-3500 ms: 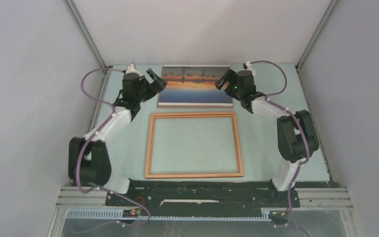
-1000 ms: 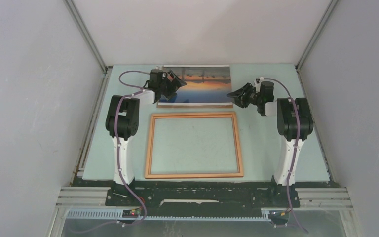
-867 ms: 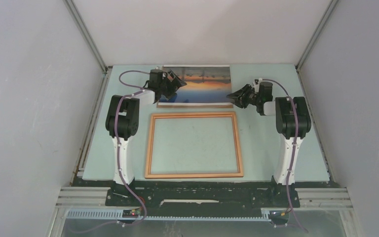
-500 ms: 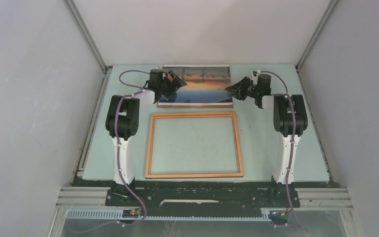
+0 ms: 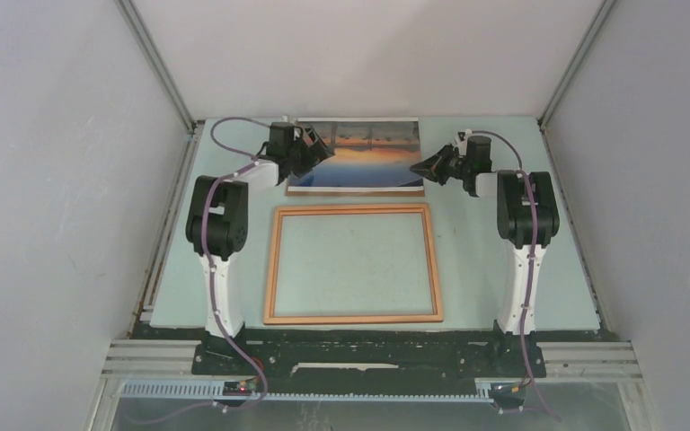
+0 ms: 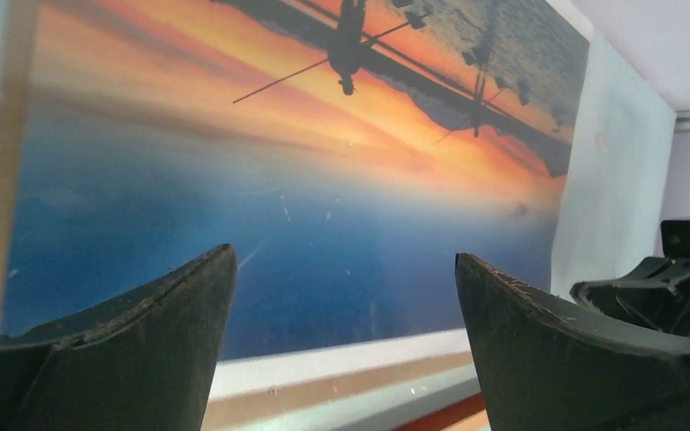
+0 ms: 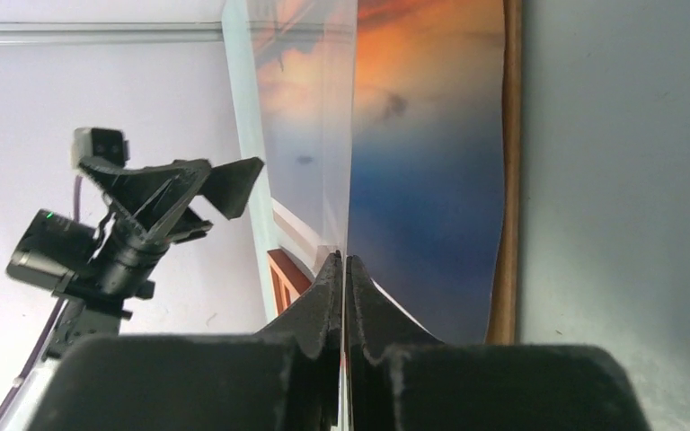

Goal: Put the photo into the frame
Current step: Pick up the photo frame item at the center of the board.

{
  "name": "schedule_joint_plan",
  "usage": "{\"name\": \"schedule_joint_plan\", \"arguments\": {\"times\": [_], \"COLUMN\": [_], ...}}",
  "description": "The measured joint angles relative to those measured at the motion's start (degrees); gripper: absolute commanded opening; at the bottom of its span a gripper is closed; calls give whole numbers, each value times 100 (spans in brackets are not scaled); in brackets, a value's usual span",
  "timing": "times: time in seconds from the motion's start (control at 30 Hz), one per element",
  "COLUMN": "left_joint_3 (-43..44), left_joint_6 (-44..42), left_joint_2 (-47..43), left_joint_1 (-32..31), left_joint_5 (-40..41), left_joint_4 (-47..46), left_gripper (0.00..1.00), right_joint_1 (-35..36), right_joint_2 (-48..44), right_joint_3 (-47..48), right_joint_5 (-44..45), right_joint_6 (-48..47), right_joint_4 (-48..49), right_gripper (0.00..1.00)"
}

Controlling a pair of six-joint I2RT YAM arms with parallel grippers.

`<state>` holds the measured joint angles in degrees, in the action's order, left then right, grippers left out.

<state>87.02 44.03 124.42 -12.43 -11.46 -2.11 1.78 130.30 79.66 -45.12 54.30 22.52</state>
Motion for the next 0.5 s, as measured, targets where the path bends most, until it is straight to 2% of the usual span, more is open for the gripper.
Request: {"name": "schedule_joint_plan", "arguments": {"times": [0.13,0.33,0.5], "left_joint_3": [-389,-1659,-2883], "left_joint_6": [-459,-837,-968], "left_joint_2": [-964,-3759,-5611], "left_joint_1": [-46,-85,-85], "left_joint_5": [363,807,1062], "left_joint_4": [334,446,691], "left_gripper": [100,100,100], "right_joint_1": [72,225,260], "right_joint_2": [-122,-793,-1462], "right_joint_3": [-59,-433,-1134], "right_joint_5": [52,264,326], "right_joint_6": [190,953,1563], "right_joint_4": [13,151,501], "right_gripper": [0,0,0]}}
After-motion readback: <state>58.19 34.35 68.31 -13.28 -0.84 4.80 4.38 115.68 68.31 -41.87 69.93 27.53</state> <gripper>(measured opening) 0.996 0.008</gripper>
